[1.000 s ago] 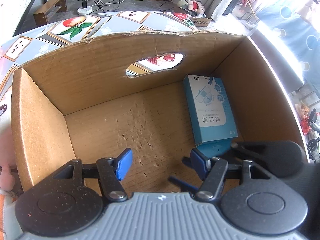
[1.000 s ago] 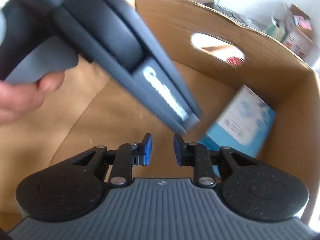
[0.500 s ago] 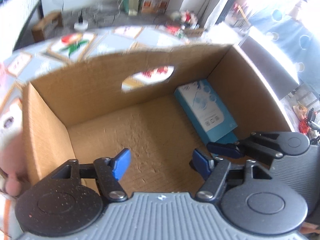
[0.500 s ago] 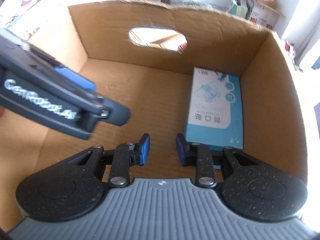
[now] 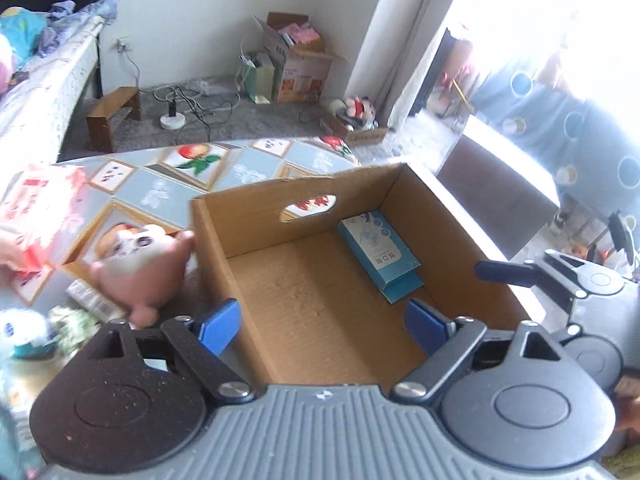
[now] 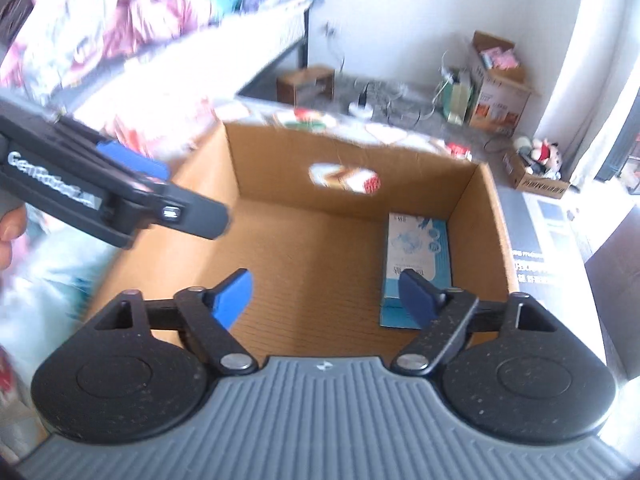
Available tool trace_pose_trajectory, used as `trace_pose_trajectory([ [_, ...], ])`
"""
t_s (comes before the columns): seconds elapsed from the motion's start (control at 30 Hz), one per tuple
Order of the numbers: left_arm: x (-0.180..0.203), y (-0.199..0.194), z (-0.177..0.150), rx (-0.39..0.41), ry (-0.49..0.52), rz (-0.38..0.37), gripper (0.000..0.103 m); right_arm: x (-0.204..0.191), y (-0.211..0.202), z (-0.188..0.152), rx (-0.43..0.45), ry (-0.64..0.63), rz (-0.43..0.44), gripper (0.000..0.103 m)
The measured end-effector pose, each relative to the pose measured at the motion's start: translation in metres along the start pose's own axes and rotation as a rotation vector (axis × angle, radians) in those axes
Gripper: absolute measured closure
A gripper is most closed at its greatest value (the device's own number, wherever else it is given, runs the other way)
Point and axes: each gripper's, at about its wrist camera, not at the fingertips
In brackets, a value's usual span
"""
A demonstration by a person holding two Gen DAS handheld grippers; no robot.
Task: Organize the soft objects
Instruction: 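Move the right gripper back to the pile and grasp the pink sponge cloth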
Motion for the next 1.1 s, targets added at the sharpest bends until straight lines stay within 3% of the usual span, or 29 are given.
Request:
trace_pose_trajectory([
  [0.13, -0.048, -0.048, -0.032, 0.049, -0.052, 0.028, 0.005, -0.029, -0.038, -0.001, 0.099, 0.013, -0.003, 0.001],
  [0.37, -0.152, -0.114, -0.109, 0.125, -0.232, 0.15, 0.003, -0.077, -0.074, -0.011, 0.181, 0.049, -0.019, 0.001],
  [0.53, -0.204, -0.136, -0.173, 0.165, -0.377, 0.212, 0.003, -0.098, -0.052, -0.024, 0.195, 0.052, -0.01, 0.001],
  [0.67, -0.215, -0.135, -0.214, 0.182, -0.416, 0.26, 0.003, -0.12, -0.031, -0.033, 0.228, 0.083, 0.057, 0.001],
  [0.7, -0.212, -0.133, -0.221, 0.178, -0.4, 0.264, 0.003, -0.125, -0.027, -0.036, 0.239, 0.102, 0.099, 0.001],
  [0.8, -0.195, -0.123, -0.235, 0.177, -0.302, 0.299, 0.004, -0.139, -0.004, -0.046, 0.254, 0.223, 0.338, 0.001],
  [0.9, -0.172, -0.11, -0.243, 0.196, -0.134, 0.36, 0.004, -0.162, 0.032, -0.06, 0.177, 0.356, 0.533, 0.001],
  [1.03, -0.149, -0.088, -0.254, 0.198, 0.085, 0.374, 0.004, -0.2, 0.082, -0.082, 0.023, 0.426, 0.622, 0.008],
  [1.1, -0.144, -0.076, -0.255, 0.199, 0.152, 0.365, 0.004, -0.213, 0.106, -0.094, -0.05, 0.485, 0.648, 0.023],
])
Point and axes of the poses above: each gripper's, at about its wrist camera, not at the fingertips, and y roughly the way its jaws point, x to its right, z to its top, and after that the axes turned 13 degrees about z, right-handed
